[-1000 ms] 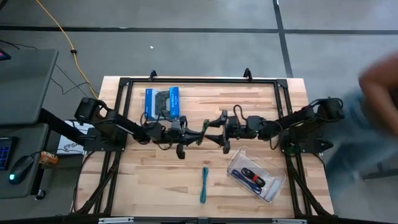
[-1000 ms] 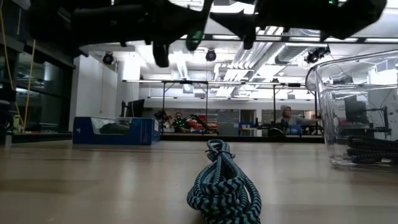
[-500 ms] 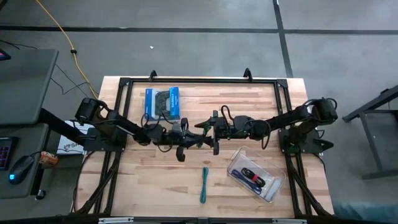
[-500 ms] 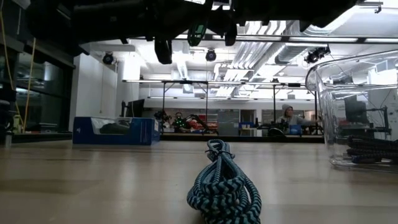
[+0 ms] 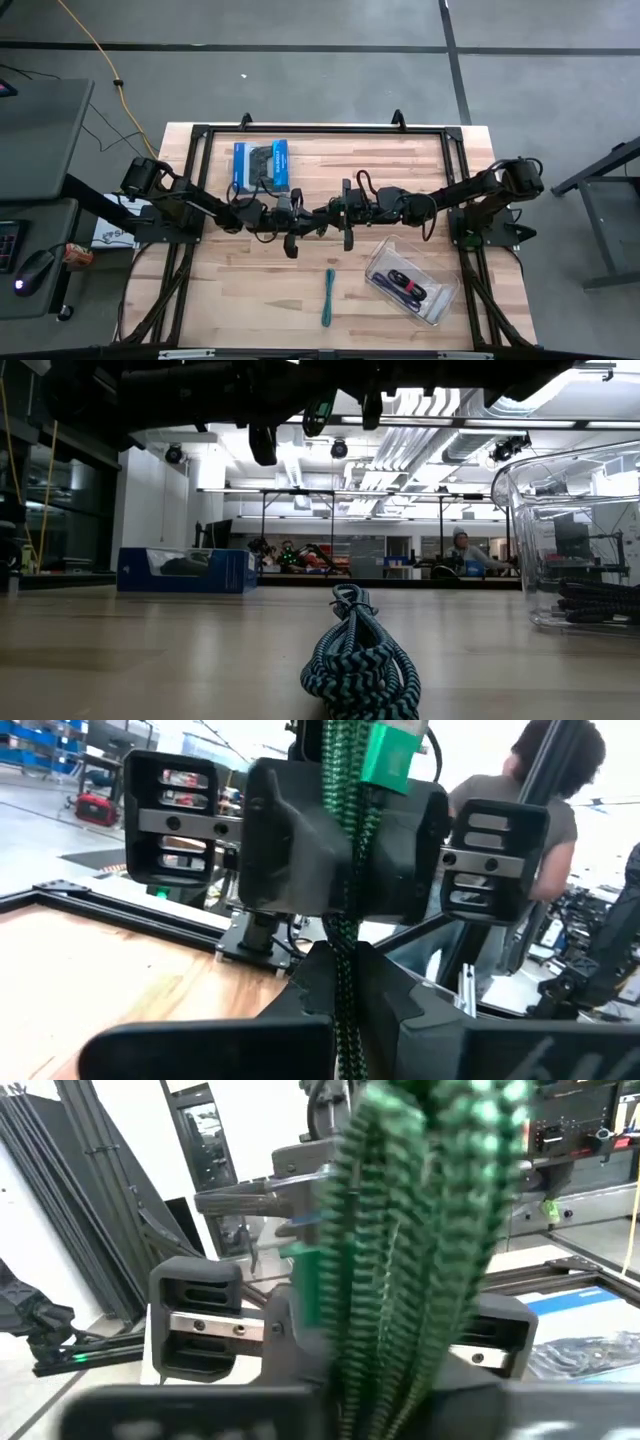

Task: Pick and place USB-C Cables
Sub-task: Put the green charger cable into the transparent bin

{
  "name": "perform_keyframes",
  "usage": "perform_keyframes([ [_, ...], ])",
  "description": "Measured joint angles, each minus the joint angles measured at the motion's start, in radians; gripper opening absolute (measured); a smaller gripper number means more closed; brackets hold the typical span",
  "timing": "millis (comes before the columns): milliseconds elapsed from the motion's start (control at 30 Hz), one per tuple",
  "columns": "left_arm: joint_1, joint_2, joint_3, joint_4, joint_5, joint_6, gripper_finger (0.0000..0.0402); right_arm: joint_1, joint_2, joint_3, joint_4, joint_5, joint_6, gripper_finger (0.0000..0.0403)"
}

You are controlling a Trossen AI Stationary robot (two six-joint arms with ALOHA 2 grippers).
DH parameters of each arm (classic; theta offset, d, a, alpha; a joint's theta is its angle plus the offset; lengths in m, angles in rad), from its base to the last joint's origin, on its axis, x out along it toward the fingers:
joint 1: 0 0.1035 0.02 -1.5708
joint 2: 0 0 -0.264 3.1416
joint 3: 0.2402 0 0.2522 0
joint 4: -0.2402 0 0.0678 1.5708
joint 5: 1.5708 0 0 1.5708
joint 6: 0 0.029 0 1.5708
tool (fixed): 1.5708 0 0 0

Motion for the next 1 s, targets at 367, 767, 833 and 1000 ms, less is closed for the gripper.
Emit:
perform_keyframes([
  [367,0.001,0.0,0.0,-0.004,0.058,0.026,0.005,0.001,-0.001,0.0,-0.016,-0.013,0.001,0.0008],
  [767,0.016,-0.184,-0.134,-0.017,0.082,0.019,0.018,0.038,-0.14,-0.003,-0.29,0.099,-0.024,0.0009],
  [833,0.024,-0.265,-0.186,-0.017,0.077,0.023,0.0191,0.063,-0.171,-0.003,-0.375,0.146,-0.025,0.001],
  [1000,0.042,-0.468,-0.325,-0.025,0.073,0.06,0.0199,0.125,-0.244,-0.003,-0.504,0.219,-0.021,0.0005],
])
